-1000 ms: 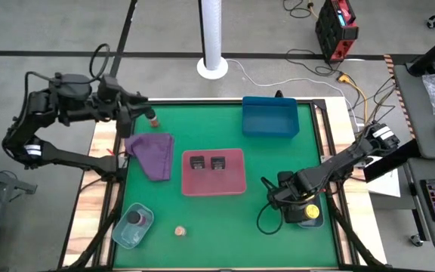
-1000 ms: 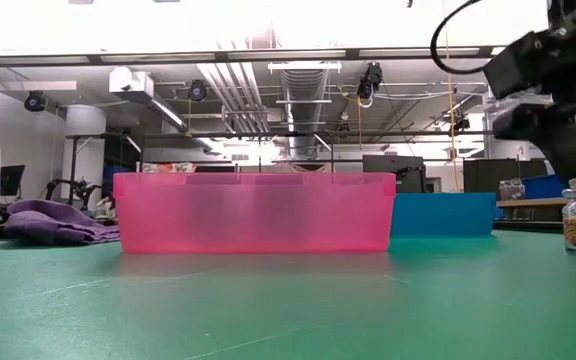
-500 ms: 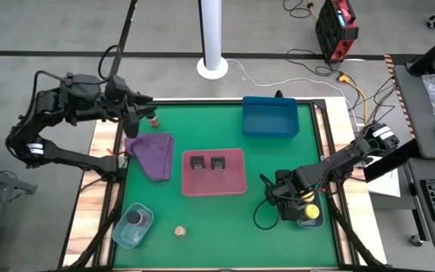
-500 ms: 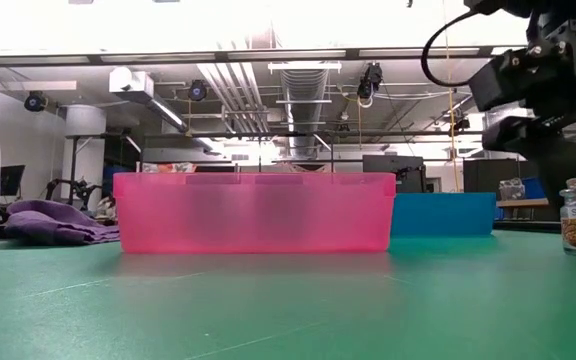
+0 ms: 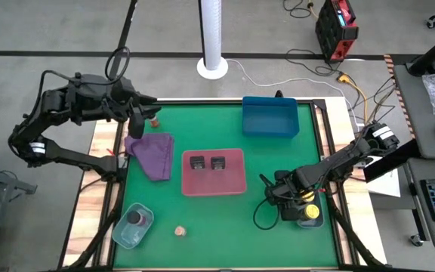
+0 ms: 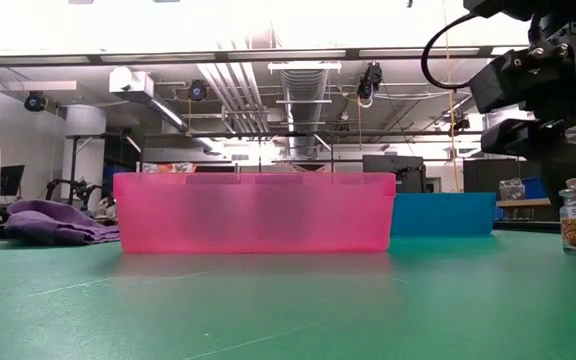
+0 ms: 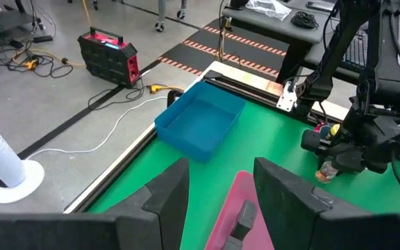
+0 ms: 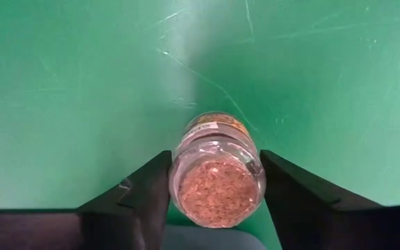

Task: Sort spices by type
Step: Put the right brown seasoning bottle into the blue bin

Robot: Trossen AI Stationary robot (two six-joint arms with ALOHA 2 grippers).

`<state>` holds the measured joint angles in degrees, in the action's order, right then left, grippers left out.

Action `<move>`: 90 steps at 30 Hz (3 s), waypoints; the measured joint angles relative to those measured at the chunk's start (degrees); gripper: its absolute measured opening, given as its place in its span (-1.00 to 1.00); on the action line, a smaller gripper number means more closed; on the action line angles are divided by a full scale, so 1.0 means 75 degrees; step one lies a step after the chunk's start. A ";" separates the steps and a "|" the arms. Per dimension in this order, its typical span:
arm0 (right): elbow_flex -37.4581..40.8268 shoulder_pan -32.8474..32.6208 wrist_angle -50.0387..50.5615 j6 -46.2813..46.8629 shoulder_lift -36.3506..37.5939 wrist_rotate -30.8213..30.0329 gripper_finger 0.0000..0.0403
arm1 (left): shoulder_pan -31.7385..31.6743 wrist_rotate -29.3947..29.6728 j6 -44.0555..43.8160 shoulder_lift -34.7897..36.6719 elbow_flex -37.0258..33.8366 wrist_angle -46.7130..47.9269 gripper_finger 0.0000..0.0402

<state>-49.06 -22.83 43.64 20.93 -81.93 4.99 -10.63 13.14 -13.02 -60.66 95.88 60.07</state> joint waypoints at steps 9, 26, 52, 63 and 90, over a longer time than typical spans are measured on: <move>-0.0027 0.0005 -0.0082 0.0312 0.0020 0.0164 -0.17 | 0.0000 0.0010 0.0314 -0.0002 0.0000 -0.0003 -0.27; -0.4440 0.3719 0.2641 0.0729 -0.0317 -0.0055 -0.17 | -0.0009 0.1472 0.2303 -0.0131 0.0000 -0.0126 -0.27; -0.6130 0.8469 0.3179 -0.0332 -0.3310 -0.0416 -0.16 | -0.0248 0.2208 0.3174 0.0654 0.0000 0.0307 -0.27; -0.5725 0.9262 0.2680 -0.0377 -0.3289 -0.0835 -0.16 | -0.0248 0.2205 0.2626 0.0916 0.0000 0.0236 -0.27; -0.2270 1.0022 0.0482 0.0631 -0.1130 -0.0891 -0.16 | -0.0248 0.2790 0.2040 0.0211 0.0000 -0.0196 -0.27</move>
<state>-66.08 52.34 47.26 25.66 -90.41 -1.69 -12.49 34.06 2.27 -59.08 95.88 58.60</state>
